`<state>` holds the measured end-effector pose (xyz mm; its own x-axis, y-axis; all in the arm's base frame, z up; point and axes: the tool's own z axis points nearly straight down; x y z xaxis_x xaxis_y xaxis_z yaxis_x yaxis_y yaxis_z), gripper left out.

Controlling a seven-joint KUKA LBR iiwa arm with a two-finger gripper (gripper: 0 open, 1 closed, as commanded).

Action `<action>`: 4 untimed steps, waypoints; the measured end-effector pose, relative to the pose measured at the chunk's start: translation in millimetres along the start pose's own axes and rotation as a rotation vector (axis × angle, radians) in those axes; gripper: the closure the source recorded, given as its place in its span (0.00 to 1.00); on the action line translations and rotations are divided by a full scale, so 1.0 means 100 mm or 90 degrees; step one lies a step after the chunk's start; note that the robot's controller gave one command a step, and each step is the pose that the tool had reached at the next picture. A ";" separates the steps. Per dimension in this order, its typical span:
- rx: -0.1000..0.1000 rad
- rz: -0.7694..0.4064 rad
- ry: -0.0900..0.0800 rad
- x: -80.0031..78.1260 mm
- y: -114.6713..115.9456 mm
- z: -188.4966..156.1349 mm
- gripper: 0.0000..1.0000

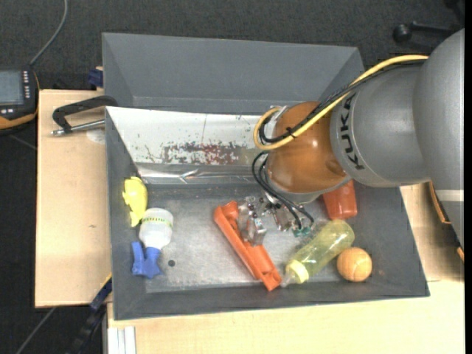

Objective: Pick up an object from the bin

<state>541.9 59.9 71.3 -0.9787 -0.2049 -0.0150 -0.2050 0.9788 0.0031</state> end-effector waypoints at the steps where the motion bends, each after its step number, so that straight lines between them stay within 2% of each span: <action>1: 0.000 0.000 0.001 0.00 0.00 0.00 0.00; 2: 0.000 0.000 -0.003 -0.02 0.00 -0.01 1.00; 4: 0.000 -0.009 -0.004 -0.02 -0.01 -0.03 1.00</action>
Offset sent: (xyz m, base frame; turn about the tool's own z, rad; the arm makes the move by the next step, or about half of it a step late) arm 0.0000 0.0000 0.0000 0.0000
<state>543.8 59.0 74.1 -0.9754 -0.2193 -0.0212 -0.2194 0.9756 0.0034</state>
